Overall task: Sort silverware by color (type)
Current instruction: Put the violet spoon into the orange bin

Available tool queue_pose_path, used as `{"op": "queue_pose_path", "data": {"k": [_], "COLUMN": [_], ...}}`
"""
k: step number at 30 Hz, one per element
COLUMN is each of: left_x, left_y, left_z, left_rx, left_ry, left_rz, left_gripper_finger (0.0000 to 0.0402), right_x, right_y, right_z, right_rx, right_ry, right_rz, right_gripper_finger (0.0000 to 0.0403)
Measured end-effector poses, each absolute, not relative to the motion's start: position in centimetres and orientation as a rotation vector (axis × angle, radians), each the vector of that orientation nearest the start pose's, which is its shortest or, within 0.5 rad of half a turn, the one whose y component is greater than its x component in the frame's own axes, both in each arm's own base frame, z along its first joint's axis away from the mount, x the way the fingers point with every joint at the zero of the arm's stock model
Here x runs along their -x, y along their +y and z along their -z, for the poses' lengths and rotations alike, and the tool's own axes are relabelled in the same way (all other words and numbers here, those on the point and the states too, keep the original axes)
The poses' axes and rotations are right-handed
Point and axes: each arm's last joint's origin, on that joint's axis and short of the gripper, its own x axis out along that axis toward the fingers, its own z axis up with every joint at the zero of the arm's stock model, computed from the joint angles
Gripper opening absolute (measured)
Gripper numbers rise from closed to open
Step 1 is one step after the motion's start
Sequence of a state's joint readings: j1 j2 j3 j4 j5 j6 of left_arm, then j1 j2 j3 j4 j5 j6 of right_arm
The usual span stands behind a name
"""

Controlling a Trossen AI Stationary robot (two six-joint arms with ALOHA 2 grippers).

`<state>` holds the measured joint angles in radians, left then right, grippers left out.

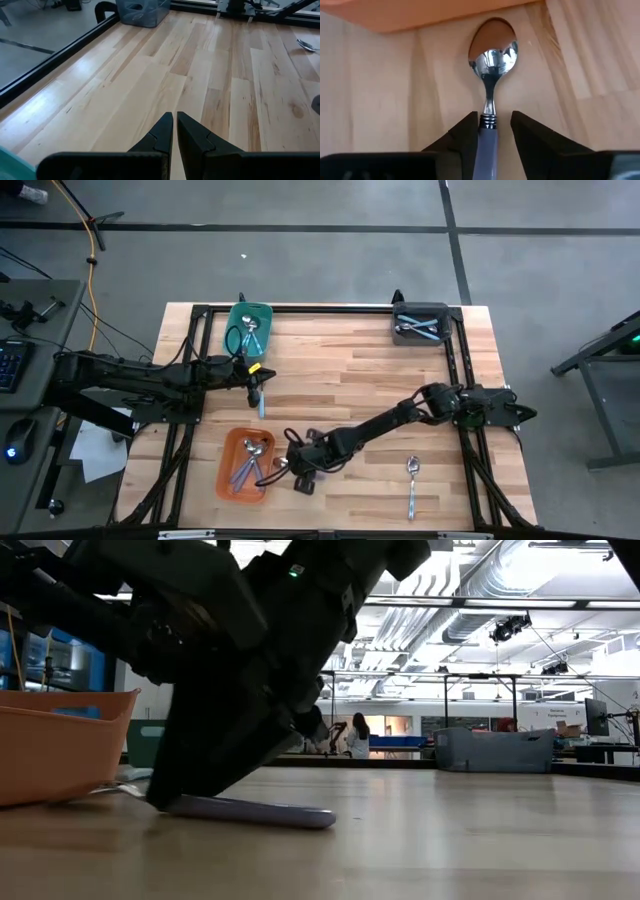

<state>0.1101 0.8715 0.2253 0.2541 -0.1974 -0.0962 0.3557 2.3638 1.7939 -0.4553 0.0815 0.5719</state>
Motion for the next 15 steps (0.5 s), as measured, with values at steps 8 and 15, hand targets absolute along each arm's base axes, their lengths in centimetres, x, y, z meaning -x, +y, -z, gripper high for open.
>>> {"op": "queue_pose_path", "data": {"k": [8, 15], "left_x": [-16.9, -16.8], "left_y": [2.4, 2.4], "left_z": [-16.9, -16.8], "left_rx": [0.077, 0.075], "left_ry": [0.384, 0.395], "left_rz": [-0.322, -0.322], "left_gripper_finger": [0.0015, 0.0015], "right_x": [-46.0, -46.3], "right_y": [15.6, 15.4], "right_z": [-13.1, -13.4], "right_rx": [-0.139, -0.026], "right_ry": [1.105, 1.076], "right_rz": [0.032, -0.009], "right_gripper_finger": [0.0084, 0.0097]}}
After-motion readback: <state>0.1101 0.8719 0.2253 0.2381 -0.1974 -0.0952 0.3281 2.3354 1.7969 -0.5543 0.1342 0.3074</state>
